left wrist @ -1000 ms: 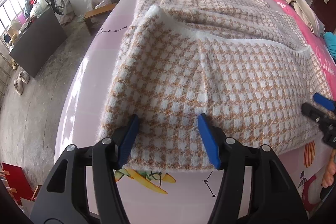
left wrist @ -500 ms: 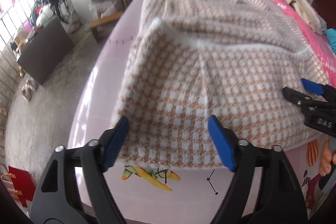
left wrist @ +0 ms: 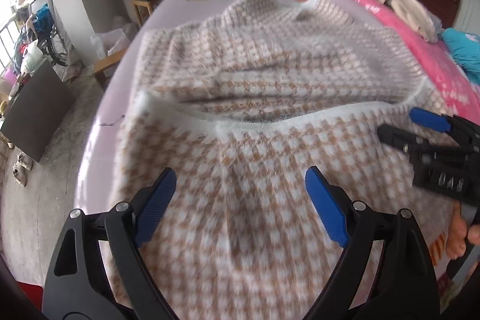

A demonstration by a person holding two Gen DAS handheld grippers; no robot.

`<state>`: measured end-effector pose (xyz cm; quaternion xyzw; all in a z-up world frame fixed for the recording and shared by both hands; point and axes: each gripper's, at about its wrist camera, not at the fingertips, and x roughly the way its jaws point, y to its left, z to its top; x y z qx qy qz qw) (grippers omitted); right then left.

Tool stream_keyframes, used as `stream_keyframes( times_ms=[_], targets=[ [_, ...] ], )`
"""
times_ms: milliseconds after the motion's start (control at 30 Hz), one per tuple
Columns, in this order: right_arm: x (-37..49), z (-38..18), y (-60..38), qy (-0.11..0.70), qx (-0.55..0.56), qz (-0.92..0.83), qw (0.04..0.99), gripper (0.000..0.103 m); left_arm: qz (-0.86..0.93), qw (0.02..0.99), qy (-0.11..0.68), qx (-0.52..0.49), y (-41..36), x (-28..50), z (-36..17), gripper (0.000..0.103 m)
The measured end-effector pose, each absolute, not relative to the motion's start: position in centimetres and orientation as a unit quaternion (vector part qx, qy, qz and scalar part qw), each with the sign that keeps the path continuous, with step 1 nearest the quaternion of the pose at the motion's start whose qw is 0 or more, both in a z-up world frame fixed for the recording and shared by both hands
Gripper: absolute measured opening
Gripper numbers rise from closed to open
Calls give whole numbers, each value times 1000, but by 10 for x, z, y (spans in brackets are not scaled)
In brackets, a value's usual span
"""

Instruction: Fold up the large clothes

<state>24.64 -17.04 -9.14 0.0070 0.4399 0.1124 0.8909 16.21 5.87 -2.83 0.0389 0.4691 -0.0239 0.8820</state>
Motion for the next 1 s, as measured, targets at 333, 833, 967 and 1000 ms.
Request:
stream_keyframes(
  times_ms=[333,833,967,1000],
  targets=[
    [244,-75,-182,411,-10,85,908,79,-11,882,471,17,69,170,-48,96],
    [251,-79,-194,429,22,89,898,79,-10,874,485,19,68,172,-48,96],
    [246,-74,-194,426,23,91,900,79,-11,870,493,17,68,175,-48,96],
    [245,-73,-194,426,24,92,900,79,-12,869,495,16,68,176,-48,96]
  ],
)
